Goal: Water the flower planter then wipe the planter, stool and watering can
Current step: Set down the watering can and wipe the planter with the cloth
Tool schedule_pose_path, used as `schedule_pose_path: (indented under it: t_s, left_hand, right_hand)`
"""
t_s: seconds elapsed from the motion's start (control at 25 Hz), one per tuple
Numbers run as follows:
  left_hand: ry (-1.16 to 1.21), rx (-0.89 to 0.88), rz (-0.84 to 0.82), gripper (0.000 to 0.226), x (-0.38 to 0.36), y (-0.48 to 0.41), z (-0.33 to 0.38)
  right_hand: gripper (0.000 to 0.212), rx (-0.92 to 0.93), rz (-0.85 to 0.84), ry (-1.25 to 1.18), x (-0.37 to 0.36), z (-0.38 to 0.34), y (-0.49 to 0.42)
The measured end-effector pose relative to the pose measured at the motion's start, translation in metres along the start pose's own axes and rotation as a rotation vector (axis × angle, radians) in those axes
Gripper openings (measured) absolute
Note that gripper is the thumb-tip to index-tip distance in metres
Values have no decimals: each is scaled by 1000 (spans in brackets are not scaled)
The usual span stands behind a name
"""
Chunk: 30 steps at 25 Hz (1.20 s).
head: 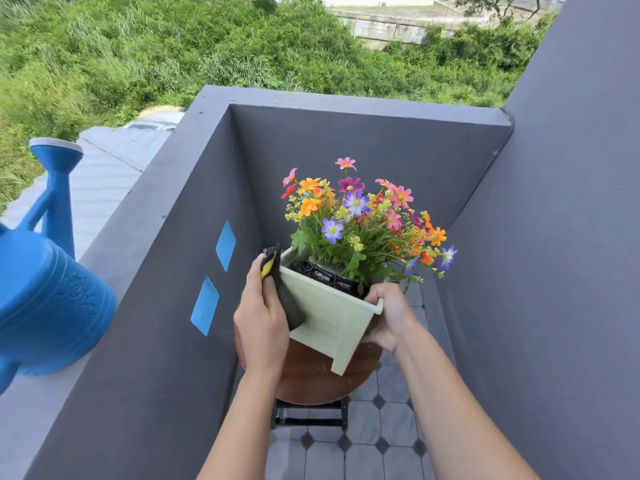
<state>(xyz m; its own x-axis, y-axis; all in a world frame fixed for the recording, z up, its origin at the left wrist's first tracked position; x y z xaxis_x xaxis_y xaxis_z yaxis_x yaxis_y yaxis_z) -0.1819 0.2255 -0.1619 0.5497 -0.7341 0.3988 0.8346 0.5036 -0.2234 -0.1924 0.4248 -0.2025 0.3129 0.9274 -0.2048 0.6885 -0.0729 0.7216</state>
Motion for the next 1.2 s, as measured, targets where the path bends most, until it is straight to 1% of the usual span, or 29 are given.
schedule_pose_path:
  t_s: [0.08,0.24,0.4,0.48,0.56,0.6,0.68,0.72,0.76,0.8,0.84,0.88,0.92,0.96,1.0,1.08,1.12,1.16,1.2]
  left_hand:
    - [21,-80,-39,40,2,3,5]
    - [23,-50,-41,42,3,7,3]
    - [72,-56,-42,44,-5,15,7]
    - [9,-102,-13,46,-11,27,9]
    - [-90,-243,-29,50,-22,51,17]
    - [-117,-361,-79,49,-31,67,24]
    - [-165,-614,-192,41,-44,95,33]
    - [-196,-671,-197,41,-45,96,34]
    - [-221,-633,-163,41,-42,87,31]
    - [-220,-491,-95,43,-35,70,25]
    - [-186,-310,-11,49,-26,54,15]
    - [-146,-195,35,53,-21,46,9]
    - [-139,-195,33,56,-22,47,11]
    - [-158,-290,-10,60,-27,56,18]
    - [-168,-426,-78,62,-33,70,27]
    - [-221,-654,-183,63,-40,91,34]
    - [-248,-684,-185,65,-40,86,33]
    - [-264,-637,-146,68,-36,73,32]
    - [-257,-526,-89,68,-29,58,28]
  right_hand:
    - [14,-29,-35,32,-1,0,1]
    - [23,-48,-66,106,-4,0,-4]
    - [24,-84,-58,85,-2,-2,-9]
    - [23,-98,-43,93,-1,-3,-11]
    - [16,-106,-41,97,-1,-3,-12]
    - [14,-109,-49,94,-1,-3,-11]
    - [13,-120,-77,81,-3,-2,-11]
    - [14,-122,-84,77,-3,-2,-11]
    - [14,-123,-88,73,-3,-1,-12]
    - [15,-126,-83,71,-3,-1,-13]
    - [17,-131,-69,66,-2,0,-13]
    - [18,-131,-58,62,-1,-1,-13]
    - [17,-130,-56,59,-1,-2,-13]
    - [15,-128,-64,63,-1,-3,-12]
    - [14,-126,-74,69,-1,-3,-11]
    - [16,-123,-90,76,0,-4,-9]
    - [17,-124,-92,80,1,-4,-10]
    - [18,-128,-91,80,1,-4,-10]
    - [18,-132,-83,80,2,-3,-11]
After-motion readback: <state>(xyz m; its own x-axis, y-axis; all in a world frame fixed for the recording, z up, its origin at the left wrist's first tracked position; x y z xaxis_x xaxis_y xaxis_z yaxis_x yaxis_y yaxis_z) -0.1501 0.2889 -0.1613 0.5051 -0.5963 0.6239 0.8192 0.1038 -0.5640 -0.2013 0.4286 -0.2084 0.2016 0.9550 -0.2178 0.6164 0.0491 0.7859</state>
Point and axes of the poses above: each hand's wrist, its own y-axis away from the middle knuckle, its own x-axis out of the back of the hand, z = x × y, the point moved 7 cm from there along -y, towards the middle knuckle, and after that the axes turned 3 degrees about z, right-handed, at the moved point
